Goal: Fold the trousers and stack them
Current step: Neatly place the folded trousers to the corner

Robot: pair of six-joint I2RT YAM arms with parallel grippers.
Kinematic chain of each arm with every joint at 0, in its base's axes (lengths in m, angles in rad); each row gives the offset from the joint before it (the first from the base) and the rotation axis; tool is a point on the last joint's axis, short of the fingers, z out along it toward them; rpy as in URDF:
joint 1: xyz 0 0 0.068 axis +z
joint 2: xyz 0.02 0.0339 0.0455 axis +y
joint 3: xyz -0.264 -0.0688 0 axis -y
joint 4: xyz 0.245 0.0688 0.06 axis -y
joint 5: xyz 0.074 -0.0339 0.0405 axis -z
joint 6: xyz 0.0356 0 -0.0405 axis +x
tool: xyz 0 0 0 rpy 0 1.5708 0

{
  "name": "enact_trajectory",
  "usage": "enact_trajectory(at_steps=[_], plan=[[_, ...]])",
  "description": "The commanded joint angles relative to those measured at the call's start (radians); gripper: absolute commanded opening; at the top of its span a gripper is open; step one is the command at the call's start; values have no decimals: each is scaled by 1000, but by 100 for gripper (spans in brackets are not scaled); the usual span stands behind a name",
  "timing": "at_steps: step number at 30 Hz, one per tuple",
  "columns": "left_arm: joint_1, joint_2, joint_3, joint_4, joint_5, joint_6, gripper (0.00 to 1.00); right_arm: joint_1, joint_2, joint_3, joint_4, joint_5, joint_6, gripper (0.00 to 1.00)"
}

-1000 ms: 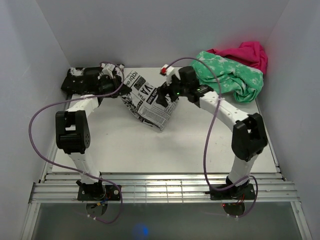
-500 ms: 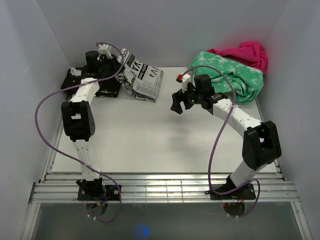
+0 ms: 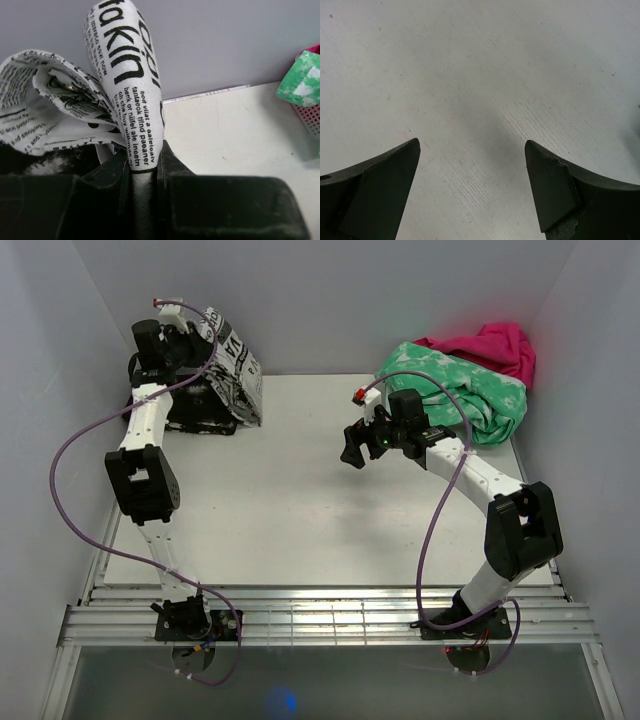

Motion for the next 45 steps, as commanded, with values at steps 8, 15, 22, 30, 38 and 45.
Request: enact_trajectory(at_steps=[8,15,22,30,38,45], plan=[[51,-70,53,77,108,6,0,-4,-10,24,6,-33,23,90],[132,-32,91,92,160,-54,0,-4,-10,23,-7,-29,15,90],[138,-18,146,52,173,-57,0,-2,8,41,-11,-40,23,90],[166,23,148,14,166,-23,0,-1,13,44,-17,-43,23,90],[207,83,140,-27,105,61,0,-2,23,44,-37,-46,8,90],[212,129,129,-52,-77,213,0,-2,53,66,-56,-56,0,90]])
